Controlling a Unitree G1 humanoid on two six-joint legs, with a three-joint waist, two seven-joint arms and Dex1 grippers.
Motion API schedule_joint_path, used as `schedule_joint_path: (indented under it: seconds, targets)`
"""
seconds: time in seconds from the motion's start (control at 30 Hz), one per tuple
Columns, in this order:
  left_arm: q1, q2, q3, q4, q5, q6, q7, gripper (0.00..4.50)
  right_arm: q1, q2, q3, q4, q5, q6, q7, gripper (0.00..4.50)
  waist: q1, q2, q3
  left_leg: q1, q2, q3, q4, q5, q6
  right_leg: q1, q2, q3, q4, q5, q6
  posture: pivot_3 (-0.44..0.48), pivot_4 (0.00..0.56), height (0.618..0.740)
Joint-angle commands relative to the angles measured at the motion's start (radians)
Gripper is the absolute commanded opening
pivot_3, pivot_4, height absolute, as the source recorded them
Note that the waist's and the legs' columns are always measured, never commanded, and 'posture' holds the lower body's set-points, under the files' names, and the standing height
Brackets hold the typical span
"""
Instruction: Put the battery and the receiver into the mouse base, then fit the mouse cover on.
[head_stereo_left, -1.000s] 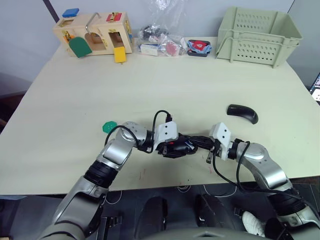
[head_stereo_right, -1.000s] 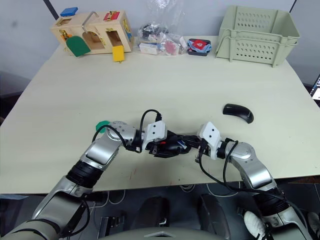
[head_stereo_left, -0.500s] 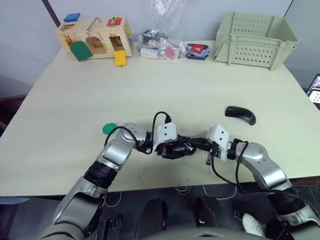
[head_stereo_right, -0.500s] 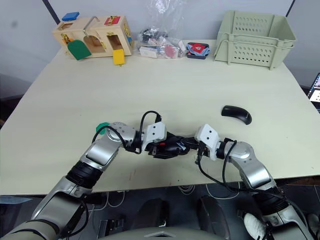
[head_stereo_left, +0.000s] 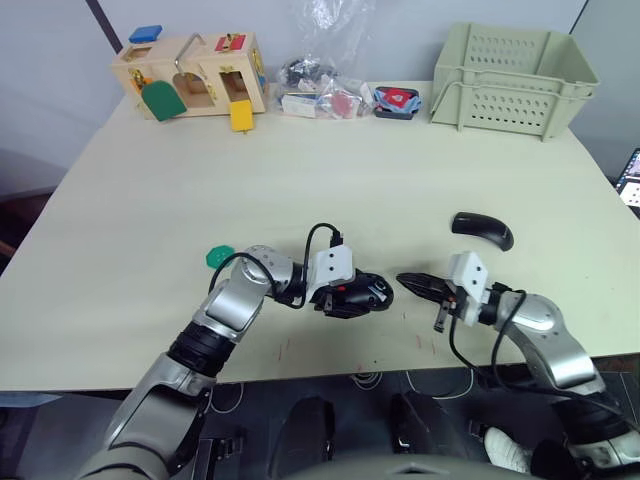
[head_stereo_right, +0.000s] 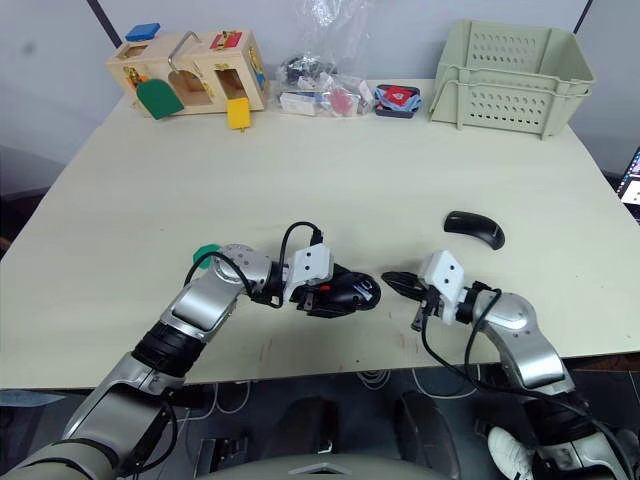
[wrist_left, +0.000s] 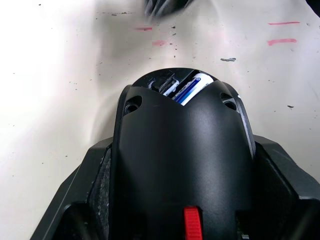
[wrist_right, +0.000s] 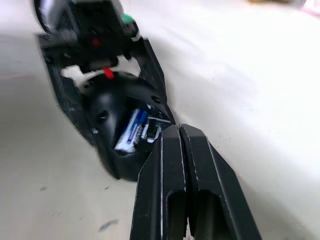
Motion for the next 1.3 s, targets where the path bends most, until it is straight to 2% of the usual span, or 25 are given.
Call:
schedule_joint_path:
  seconds: [0.03,0.13,0.23,0.27,0.33,0.47,0.5,0.87,0.93,1.0,1.3]
  targets:
    - [0.022,0.02,-0.023,0.045,0.028,0.007,-0.006,2.96,0.052,-0.056,-0.08,-0.045,0.094,-0.03,0.098,0.02,0.0,0.0,0.0,0.0,0.0,0.0,0.0,0.0,0.0,0.0,0.0,0.0,0.0,0.0,0.0,0.0,0.15,0.74]
    - [0.022,0.02,-0.022,0.05,0.029,0.0,-0.006,2.96,0.092,-0.104,-0.12,-0.034,0.143,-0.029,0.166,0.02,0.0,0.0,0.0,0.0,0.0,0.0,0.0,0.0,0.0,0.0,0.0,0.0,0.0,-0.001,-0.001,0.0,0.15,0.74]
    - [0.024,0.02,-0.02,0.053,0.028,-0.005,-0.006,2.96,0.135,-0.144,-0.187,-0.009,0.213,-0.022,0.239,0.84,0.001,0.0,0.0,0.0,0.0,0.0,0.0,0.0,0.0,0.0,0.0,0.0,0.0,-0.001,-0.002,0.0,0.15,0.74]
    - [0.025,0.021,-0.018,0.052,0.024,-0.003,-0.009,2.96,0.146,-0.154,-0.206,-0.002,0.231,-0.021,0.262,1.22,0.001,0.0,0.0,0.0,0.0,0.0,0.0,0.0,0.0,0.0,0.0,0.0,0.0,-0.001,-0.002,0.0,0.15,0.74]
    - [0.029,0.023,-0.015,0.044,0.016,0.002,-0.013,2.96,0.168,-0.178,-0.237,0.012,0.248,-0.03,0.303,2.32,0.001,0.0,0.0,0.0,0.0,0.0,0.0,0.0,0.0,0.0,0.0,0.0,0.0,-0.001,-0.002,0.0,0.15,0.74]
    - [0.034,0.028,-0.011,0.036,0.011,0.005,-0.009,2.96,0.184,-0.199,-0.295,0.066,0.265,-0.081,0.376,4.25,0.0,0.0,0.0,0.0,0.0,0.0,0.0,0.0,0.0,0.0,0.0,0.0,0.0,-0.001,-0.002,0.0,0.15,0.74]
    - [0.035,0.029,-0.012,0.034,0.009,0.006,-0.011,2.96,0.182,-0.199,-0.307,0.077,0.271,-0.09,0.39,4.46,0.0,0.0,0.0,0.0,0.0,0.0,0.0,0.0,0.0,0.0,0.0,0.0,0.0,-0.001,-0.002,0.0,0.15,0.74]
    - [0.042,0.017,0.014,0.06,-0.02,-0.034,-0.002,2.96,0.148,-0.148,-0.345,0.128,0.312,-0.137,0.461,4.46,0.001,0.001,0.001,0.0,0.0,0.0,0.0,0.0,0.0,0.0,0.0,0.0,0.0,-0.001,-0.002,0.0,0.15,0.74]
    - [0.048,0.008,0.029,0.071,-0.03,-0.062,0.009,3.97,0.147,-0.141,-0.343,0.129,0.312,-0.137,0.465,4.5,0.001,0.001,0.001,0.0,0.0,0.0,0.0,0.0,0.0,0.0,0.0,0.0,0.0,-0.001,-0.002,0.0,0.15,0.74]
    - [0.054,0.0,0.046,0.077,-0.052,-0.075,0.005,4.44,0.146,-0.137,-0.342,0.13,0.311,-0.136,0.468,4.5,0.003,0.001,0.001,0.0,0.0,0.0,0.0,0.0,0.0,0.0,0.0,0.0,0.0,-0.001,-0.002,0.0,0.15,0.74]
    - [0.087,0.027,0.136,0.035,-0.171,-0.113,-0.056,4.44,0.142,-0.122,-0.345,0.133,0.316,-0.138,0.486,4.5,0.002,0.002,0.002,0.0,0.0,0.0,0.0,0.0,0.0,0.0,0.0,0.0,0.0,-0.001,-0.002,0.0,0.15,0.74]
